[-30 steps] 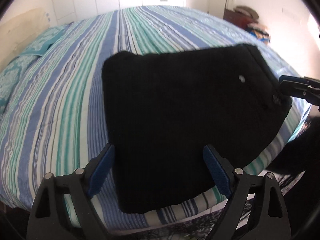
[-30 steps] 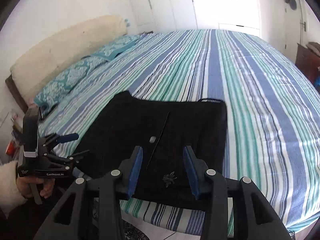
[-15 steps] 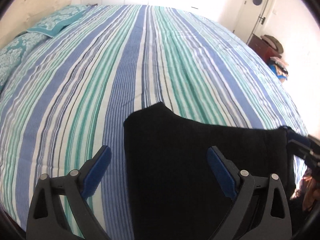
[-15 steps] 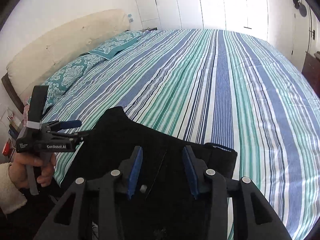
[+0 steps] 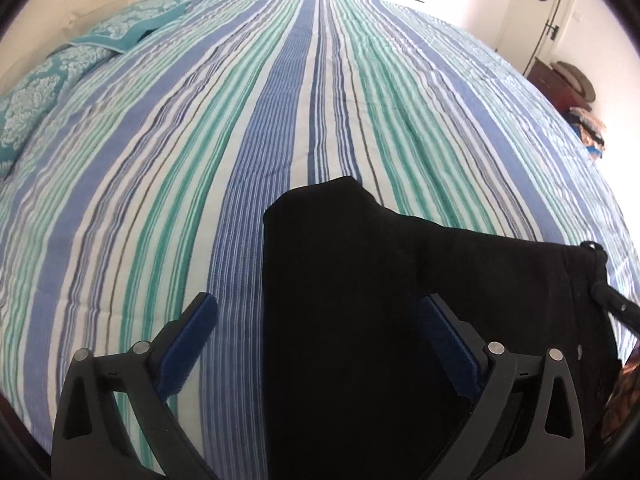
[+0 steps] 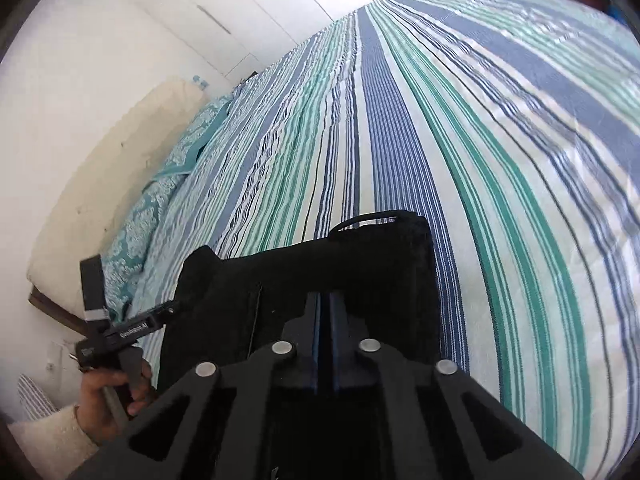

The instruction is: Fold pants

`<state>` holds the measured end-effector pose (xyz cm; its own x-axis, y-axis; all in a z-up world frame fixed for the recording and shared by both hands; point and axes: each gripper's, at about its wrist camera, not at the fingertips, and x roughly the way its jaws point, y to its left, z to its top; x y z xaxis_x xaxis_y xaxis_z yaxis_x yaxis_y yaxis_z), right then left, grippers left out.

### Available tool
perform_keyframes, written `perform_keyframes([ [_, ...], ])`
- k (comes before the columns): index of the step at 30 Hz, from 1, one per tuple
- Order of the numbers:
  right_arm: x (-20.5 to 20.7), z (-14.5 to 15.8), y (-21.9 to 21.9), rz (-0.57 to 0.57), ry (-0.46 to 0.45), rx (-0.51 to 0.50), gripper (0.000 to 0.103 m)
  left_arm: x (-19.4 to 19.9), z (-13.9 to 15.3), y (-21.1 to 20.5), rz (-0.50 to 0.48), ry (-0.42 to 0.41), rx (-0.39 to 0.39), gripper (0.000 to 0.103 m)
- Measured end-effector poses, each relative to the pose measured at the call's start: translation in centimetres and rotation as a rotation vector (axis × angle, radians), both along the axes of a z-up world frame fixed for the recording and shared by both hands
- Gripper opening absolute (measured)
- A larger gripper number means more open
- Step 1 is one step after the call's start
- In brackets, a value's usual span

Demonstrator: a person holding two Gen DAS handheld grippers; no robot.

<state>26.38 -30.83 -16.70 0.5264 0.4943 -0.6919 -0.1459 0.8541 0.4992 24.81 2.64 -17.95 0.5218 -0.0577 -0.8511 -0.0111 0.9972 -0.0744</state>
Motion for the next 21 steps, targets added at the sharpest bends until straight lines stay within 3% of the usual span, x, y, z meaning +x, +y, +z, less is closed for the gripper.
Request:
perform_keyframes([
  [2, -1.5, 2.0, 0.9, 0.019, -0.051, -0.064, 0.067, -1.0, 0.7, -0.7, -0.020, -0.015, 0.022, 0.101],
  [4, -3.3, 3.6, 1.8, 0.027, -0.107, -0.152, 0.077, -1.8, 1.3, -1.2, -0.036, -0.018, 0.037, 0.101],
  [9, -7.0, 5.7, 3.7, 0.056, -0.148, -0.252, 0.077, -3.6, 2.0, -1.9, -0.054, -0.031, 0.059, 0.101],
  [14, -10.5, 5.4, 4.5, 0.059, -0.144, -0.286, 0.078, -5.3, 2.7, -2.0, -0.054, -0.046, 0.061, 0.101],
  [18, -12.4, 2.9, 5.3, 0.066, -0.085, -0.342, 0.078, -6.4, 2.4, -2.1, -0.053, -0.031, 0.052, 0.102],
  [20, -12.5, 0.3, 5.7, 0.082, 0.003, -0.397, 0.092, -7.3, 0.6, -2.5, -0.077, 0.037, 0.045, 0.102],
  [21, -12.7, -0.5, 5.8, 0.095, 0.014, -0.426, 0.093, -7.9, -0.7, -2.7, -0.098, 0.085, 0.051, 0.102],
])
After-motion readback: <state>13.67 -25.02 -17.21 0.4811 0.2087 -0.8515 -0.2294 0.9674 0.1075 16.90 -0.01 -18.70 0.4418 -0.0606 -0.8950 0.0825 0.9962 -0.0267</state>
